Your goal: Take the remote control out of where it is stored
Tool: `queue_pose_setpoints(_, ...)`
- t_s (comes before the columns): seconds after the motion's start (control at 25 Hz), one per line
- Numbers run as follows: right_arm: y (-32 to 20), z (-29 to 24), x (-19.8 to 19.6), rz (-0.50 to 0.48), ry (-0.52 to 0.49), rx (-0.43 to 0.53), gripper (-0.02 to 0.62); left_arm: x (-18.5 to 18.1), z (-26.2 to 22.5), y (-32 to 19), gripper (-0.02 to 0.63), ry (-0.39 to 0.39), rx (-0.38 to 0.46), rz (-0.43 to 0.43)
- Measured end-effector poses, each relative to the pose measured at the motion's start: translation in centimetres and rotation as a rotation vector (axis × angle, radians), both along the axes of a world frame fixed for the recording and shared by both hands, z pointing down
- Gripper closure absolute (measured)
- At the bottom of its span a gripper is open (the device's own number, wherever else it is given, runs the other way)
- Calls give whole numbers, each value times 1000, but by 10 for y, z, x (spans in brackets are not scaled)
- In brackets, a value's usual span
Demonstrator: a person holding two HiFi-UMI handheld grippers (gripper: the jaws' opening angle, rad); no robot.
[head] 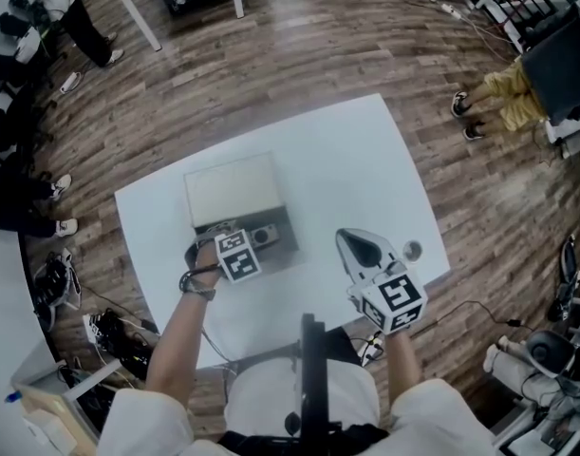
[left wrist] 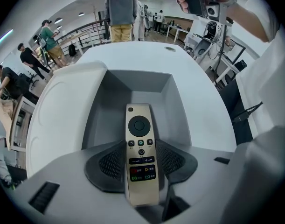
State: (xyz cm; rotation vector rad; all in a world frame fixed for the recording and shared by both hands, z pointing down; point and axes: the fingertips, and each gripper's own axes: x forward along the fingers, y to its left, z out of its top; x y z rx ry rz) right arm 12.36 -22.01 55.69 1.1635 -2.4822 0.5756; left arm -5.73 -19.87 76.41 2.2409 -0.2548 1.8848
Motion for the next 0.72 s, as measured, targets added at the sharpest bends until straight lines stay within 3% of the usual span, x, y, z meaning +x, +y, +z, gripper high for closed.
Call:
queue_pose_setpoints(0.2, -1, -2, -2, -7, -7, 6, 597, -1, 0, -3, 419, 21, 6, -35)
queue_pose_setpoints(0.72, 1, -17, 3, -24, 1, 38, 597, 0, -32, -12, 420, 71, 127, -100)
